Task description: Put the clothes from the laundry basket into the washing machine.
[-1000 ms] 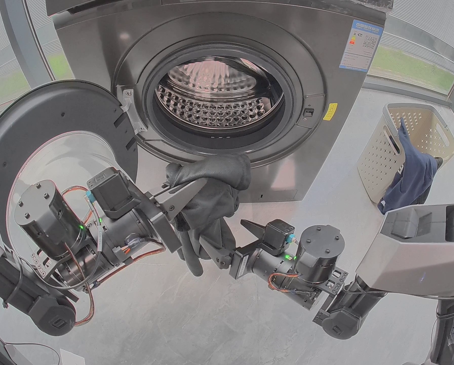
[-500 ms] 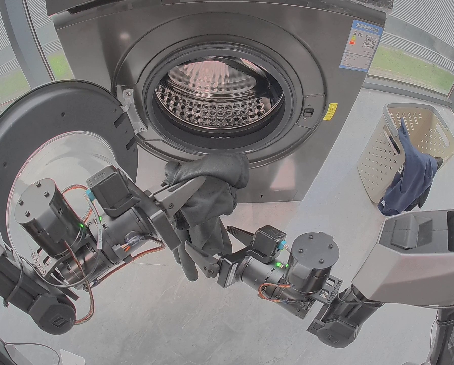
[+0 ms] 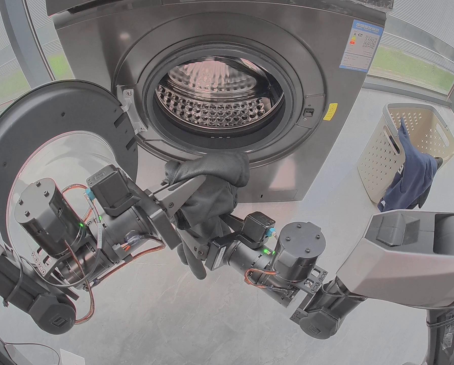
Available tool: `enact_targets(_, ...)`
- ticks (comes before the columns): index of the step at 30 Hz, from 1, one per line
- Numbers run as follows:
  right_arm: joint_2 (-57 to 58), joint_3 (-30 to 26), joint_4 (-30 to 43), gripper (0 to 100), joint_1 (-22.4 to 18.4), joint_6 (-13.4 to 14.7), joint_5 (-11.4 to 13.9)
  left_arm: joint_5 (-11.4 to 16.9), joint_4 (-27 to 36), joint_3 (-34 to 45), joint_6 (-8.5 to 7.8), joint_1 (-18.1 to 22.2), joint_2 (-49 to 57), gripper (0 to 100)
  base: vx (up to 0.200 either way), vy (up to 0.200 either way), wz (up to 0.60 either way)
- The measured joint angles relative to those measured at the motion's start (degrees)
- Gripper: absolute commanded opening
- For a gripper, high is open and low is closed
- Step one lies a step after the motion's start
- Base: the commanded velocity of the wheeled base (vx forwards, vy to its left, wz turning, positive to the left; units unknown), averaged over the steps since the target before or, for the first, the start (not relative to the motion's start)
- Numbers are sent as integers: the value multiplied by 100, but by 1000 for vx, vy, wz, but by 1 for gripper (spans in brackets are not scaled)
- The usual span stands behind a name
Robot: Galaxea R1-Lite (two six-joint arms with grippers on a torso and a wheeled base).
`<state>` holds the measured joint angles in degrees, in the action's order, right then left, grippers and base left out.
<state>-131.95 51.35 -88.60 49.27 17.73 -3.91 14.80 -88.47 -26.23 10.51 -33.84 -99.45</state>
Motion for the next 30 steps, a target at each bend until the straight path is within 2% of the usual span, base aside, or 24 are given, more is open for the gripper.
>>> enact_targets(8, 54, -50, 2, 0, -24, -22, -191, -2, 0, 2, 7, 27, -13, 0, 0, 0, 0)
enact_targets(17, 828, -896, 9, 0, -40, -79, -233, 2, -2, -5, 33, 190, -49, 0, 0, 0, 0)
enact_targets(18, 902, -997, 13, 0, -41, -84, -233, 4, -2, -13, 38, 217, -50, 100, 0, 0, 0)
enact_targets(20, 1075, -1215, 9, 0, -44, -100, -233, 0, 4, -44, 95, 276, -57, 100, 0, 0, 0)
enact_targets(25, 1453, -1637, 11, 0, -55, -145, -232, -187, 4, -223, 567, 433, -83, 100, 0, 0, 0)
enact_targets(30, 1721, -1871, 20, 0, -66, -200, -233, -240, 4, -315, 644, 597, -112, 100, 0, 0, 0)
